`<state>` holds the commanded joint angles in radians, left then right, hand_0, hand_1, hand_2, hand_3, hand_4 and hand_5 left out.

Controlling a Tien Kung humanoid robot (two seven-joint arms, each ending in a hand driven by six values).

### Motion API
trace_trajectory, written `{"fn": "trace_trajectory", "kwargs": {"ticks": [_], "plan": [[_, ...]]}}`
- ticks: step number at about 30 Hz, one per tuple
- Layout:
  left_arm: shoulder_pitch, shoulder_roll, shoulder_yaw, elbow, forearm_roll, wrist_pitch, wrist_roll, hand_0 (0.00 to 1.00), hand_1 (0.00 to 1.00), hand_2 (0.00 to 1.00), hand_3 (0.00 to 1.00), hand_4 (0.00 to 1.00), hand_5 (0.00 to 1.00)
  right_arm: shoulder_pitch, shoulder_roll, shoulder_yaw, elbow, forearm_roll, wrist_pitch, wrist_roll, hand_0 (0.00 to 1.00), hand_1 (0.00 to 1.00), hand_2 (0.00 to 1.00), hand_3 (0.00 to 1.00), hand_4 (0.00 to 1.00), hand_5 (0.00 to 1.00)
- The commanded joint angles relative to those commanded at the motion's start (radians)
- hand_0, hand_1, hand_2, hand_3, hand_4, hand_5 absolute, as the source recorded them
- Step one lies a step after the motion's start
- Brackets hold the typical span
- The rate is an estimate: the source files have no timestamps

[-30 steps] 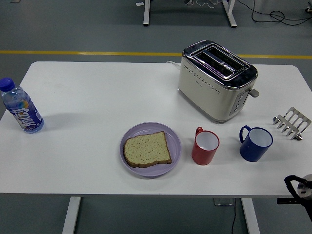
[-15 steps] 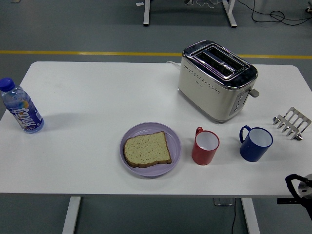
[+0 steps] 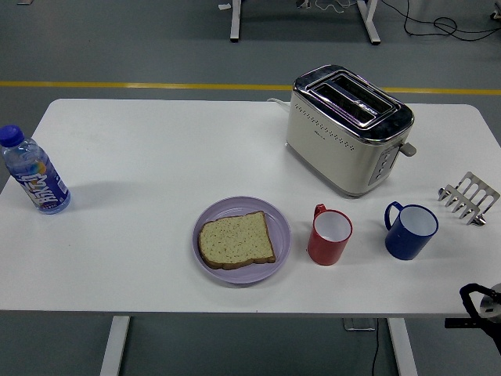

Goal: Pick up the cup,pour liquid into bread,place the cup on the desk

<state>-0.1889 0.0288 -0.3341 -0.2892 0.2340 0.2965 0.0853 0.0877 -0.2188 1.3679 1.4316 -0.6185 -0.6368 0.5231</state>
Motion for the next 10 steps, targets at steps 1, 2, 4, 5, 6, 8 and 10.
{"fn": "trace_trajectory", "kwargs": {"ticks": [1, 2, 4, 5, 6, 8, 10], "plan": [[0.001, 0.0, -0.003, 0.0, 0.005, 0.0, 0.002, 0.684, 0.692, 0.699, 0.551, 0.257, 0.998, -0.001, 0.0, 0.002, 0.0, 0.0, 0.0, 0.0, 0.659, 0.583, 0.671, 0.634, 0.706, 0.124], [0.002, 0.001, -0.006, 0.0, 0.012, 0.0, 0.004, 0.684, 0.692, 0.699, 0.551, 0.257, 0.998, -0.005, 0.001, 0.006, 0.001, -0.002, 0.0, 0.0, 0.659, 0.583, 0.671, 0.634, 0.706, 0.124], [0.005, 0.001, -0.009, 0.0, 0.017, 0.001, 0.005, 0.684, 0.691, 0.699, 0.552, 0.256, 0.998, -0.009, 0.003, 0.009, 0.001, -0.004, 0.001, 0.0, 0.655, 0.581, 0.67, 0.631, 0.7, 0.112], [0.007, 0.001, -0.012, 0.0, 0.021, 0.0, 0.006, 0.684, 0.691, 0.699, 0.552, 0.256, 0.998, -0.01, 0.004, 0.009, 0.0, -0.004, 0.001, 0.0, 0.655, 0.581, 0.67, 0.631, 0.7, 0.112], [0.009, 0.0, -0.014, -0.001, 0.026, 0.0, 0.008, 0.684, 0.691, 0.699, 0.552, 0.256, 0.998, -0.01, 0.005, 0.01, -0.001, -0.005, 0.002, -0.001, 0.655, 0.581, 0.67, 0.631, 0.7, 0.112], [0.012, 0.001, -0.019, -0.001, 0.038, -0.003, 0.012, 0.684, 0.691, 0.699, 0.552, 0.256, 0.998, -0.008, 0.008, 0.01, -0.003, -0.009, 0.003, -0.003, 0.655, 0.581, 0.67, 0.631, 0.7, 0.112], [0.013, 0.001, -0.022, -0.001, 0.046, -0.004, 0.015, 0.684, 0.691, 0.699, 0.552, 0.256, 0.998, -0.006, 0.008, 0.01, -0.003, -0.012, 0.004, -0.005, 0.655, 0.581, 0.67, 0.631, 0.7, 0.112]]}}
